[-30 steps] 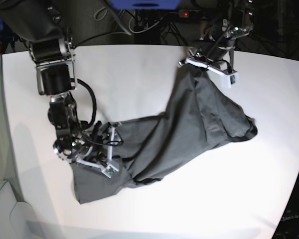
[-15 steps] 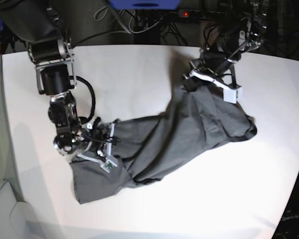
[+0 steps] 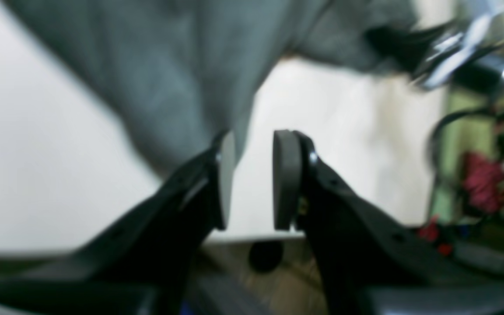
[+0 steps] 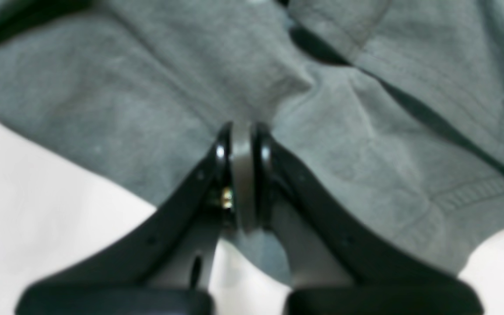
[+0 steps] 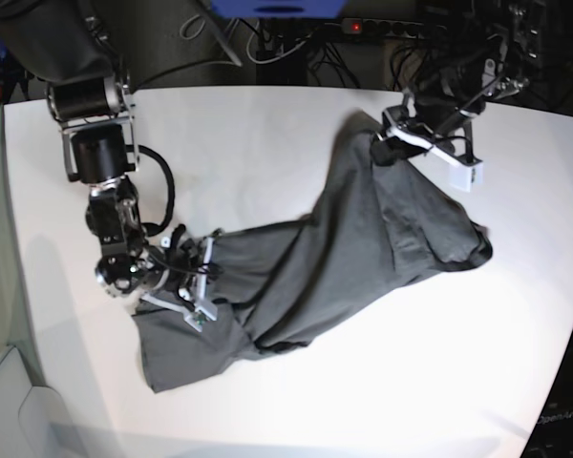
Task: Layout the t-shirt on the table in an organized manner, then fold the t-shirt properly
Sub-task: 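Lay the lifted shirt edge down with the left gripper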
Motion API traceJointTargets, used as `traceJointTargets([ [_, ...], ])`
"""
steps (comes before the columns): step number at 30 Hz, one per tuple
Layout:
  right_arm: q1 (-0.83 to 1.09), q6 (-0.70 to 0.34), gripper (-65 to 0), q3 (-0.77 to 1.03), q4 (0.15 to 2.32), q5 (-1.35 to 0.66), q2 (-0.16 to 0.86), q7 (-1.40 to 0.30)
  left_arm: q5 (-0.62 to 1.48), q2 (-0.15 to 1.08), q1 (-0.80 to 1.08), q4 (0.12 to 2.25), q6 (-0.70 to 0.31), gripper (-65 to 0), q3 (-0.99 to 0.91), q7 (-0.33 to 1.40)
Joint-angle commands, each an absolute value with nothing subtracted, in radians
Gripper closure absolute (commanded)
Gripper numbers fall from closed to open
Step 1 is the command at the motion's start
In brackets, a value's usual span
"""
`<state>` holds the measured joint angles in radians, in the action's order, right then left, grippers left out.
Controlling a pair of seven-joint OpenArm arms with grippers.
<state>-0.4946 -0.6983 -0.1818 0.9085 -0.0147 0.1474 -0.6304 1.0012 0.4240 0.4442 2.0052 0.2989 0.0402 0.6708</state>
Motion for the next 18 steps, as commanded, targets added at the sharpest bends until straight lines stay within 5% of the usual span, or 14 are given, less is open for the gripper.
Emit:
traceJointTargets([
  [1,-0.524,-0.698,-0.4,-0.179,0.923,-0.019,0.159,-0.624,1.029,0.44,0.435,2.023,0.291,-15.4,0.031,0.648],
  [8,-0.522,-0.698,-0.4,-0.179,0.915,-0.019,0.162,-0.624,1.017,0.361,0.228,1.989,0.217,-15.5,0.028,0.648],
  [18,-0.519,-0.698,-0.4,-0.18,0.909,-0.019,0.185,-0.624,0.811,0.209,-0.054,1.477,0.217,-15.3,0.027,0.642],
])
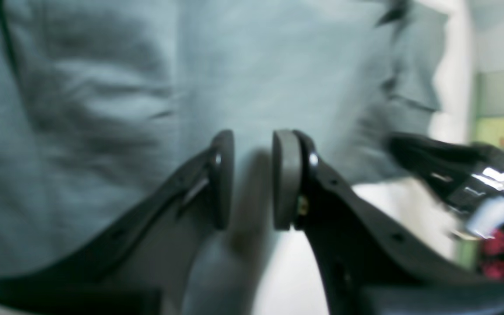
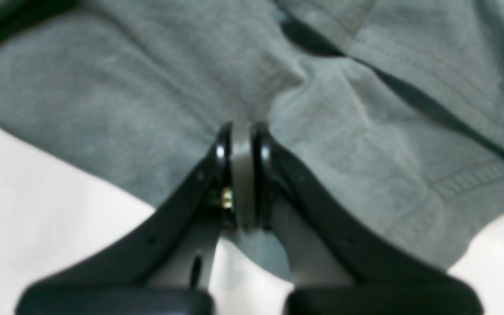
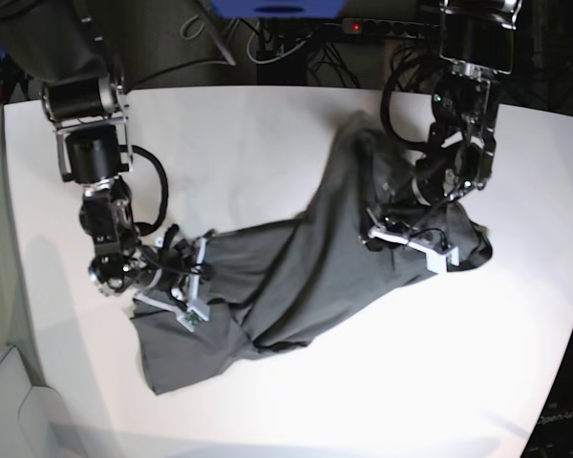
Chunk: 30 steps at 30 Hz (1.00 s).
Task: Layout the t-shirt on the table in an organized manner, then fold the t-shirt properly
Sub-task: 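Lay the lifted shirt edge down with the left gripper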
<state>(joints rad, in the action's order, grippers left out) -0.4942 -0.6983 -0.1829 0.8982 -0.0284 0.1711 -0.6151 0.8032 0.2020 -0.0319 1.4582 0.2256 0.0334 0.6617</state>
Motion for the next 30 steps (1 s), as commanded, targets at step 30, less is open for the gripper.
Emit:
traceJointTargets([
  [30,-0.664,-0.698,0.0,-0.17,0.648,-0.027,0.429,-0.53,0.634,0.257,-0.119,1.448,0.209,-15.3,-0.197,0.648],
])
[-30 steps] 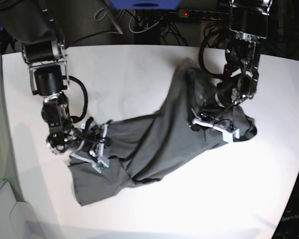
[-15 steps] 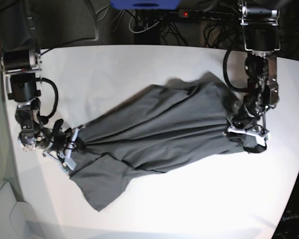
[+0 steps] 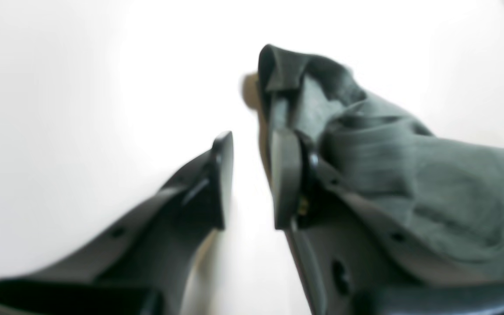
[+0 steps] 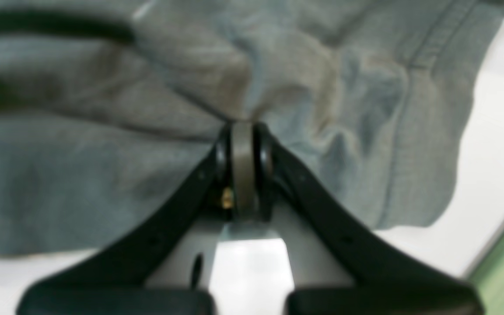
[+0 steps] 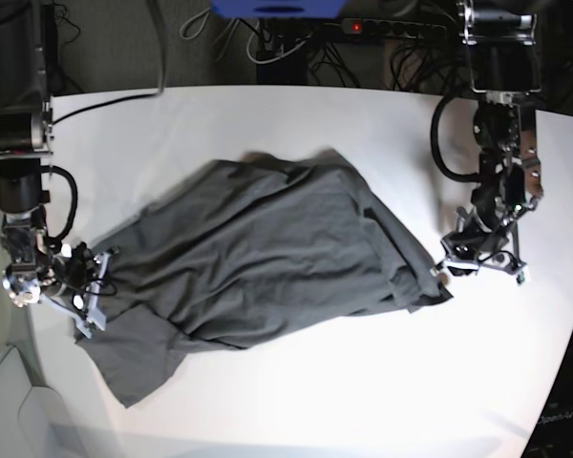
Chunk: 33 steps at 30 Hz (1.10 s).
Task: Layout the t-shirt on the table in an organized manner, then fold the t-shirt properly
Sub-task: 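Lay the lifted shirt edge down with the left gripper, then grasp the shirt fabric with the left gripper near its middle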
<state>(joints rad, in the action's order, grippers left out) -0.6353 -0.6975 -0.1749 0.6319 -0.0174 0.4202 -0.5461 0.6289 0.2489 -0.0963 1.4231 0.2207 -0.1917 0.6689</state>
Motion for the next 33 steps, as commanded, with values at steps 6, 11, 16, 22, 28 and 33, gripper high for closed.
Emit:
traceJointTargets([
  [6,-0.535,-0.698,-0.2,-0.17,0.995,-0.022,0.398,-0.634,0.714,0.248,-0.113,1.52,0.209,-15.3,-0.151,0.639],
  [11,-0.469,-0.698,-0.3,-0.174,1.274,-0.022,0.341,-0.78,0.69,0.213,-0.156,1.438,0.209,-15.3,-0.133,0.638],
  [16,-0.42,-0.698,-0.3,-0.176,1.406,-0.022,0.271,-0.903,0.697,0.216,-0.162,1.466,0.209,-15.5,-0.176,0.647],
  [22,-0.371,-0.698,-0.3,-0.177,1.369,-0.021,0.182,-0.906,0.685,0.228,-0.182,1.442,0.209,-15.6,-0.26,0.638],
  [28,-0.367,-0.698,-0.3,-0.177,1.175,-0.021,0.142,-0.8,0.687,0.217,-0.302,1.317,0.209,-15.6,-0.243,0.638],
  [33,-0.367,-0.698,-0.2,-0.177,1.059,-0.021,0.133,-0.733,0.687,0.128,-0.401,1.265,0.213,-15.4,-0.107,0.636],
])
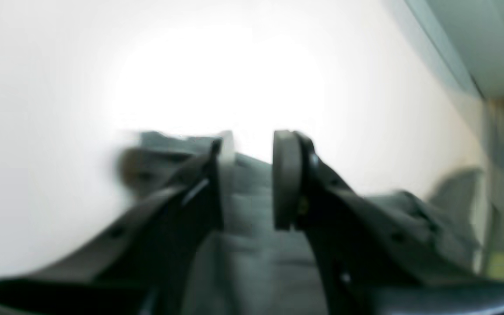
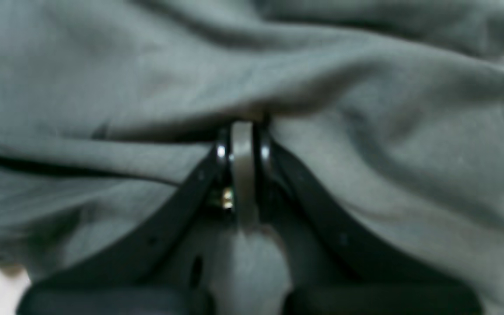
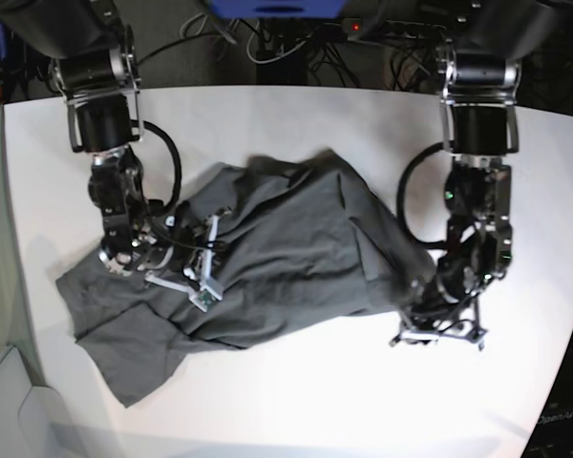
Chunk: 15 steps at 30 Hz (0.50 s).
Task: Layout the t-shirt on the table in an organized manner, then fold the t-shirt properly
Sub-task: 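Grasp the shirt fabric with the left gripper near its middle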
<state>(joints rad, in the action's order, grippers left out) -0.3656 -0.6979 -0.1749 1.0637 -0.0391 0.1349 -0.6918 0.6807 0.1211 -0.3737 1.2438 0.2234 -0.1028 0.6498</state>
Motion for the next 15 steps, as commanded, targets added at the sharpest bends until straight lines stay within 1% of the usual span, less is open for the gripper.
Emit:
traceJointTargets([
  [1,-0.366,-0.698,-0.2,-0.177,1.061,-0.021,0.133,-0.733,0.687,0.108,-0.403,1.267,0.216,-15.4,-0.091,0.636],
  [4,-0.367,-0.698,0.0,-0.177,1.061,-0.021,0.137,-0.736,0.673,0.056,-0.423,1.247,0.217,-15.4,-0.084,0.636],
  [7,-0.374,-0.698,-0.1,-0.177,1.061,-0.021,0.139,-0.739,0.63,0.033,-0.409,1.273,0.217,-15.4,-0.088,0.653],
  [12,-0.374,-0.698,-0.2,-0.176,1.061,-0.021,0.14,-0.739,0.627,0.048,-0.305,1.442,0.217,-15.7,-0.128,0.717],
  [15,-0.374,-0.698,-0.2,-0.176,1.061,-0.021,0.14,-0.737,0.627,0.054,-0.249,1.567,0.219,-19.5,-0.173,0.783],
])
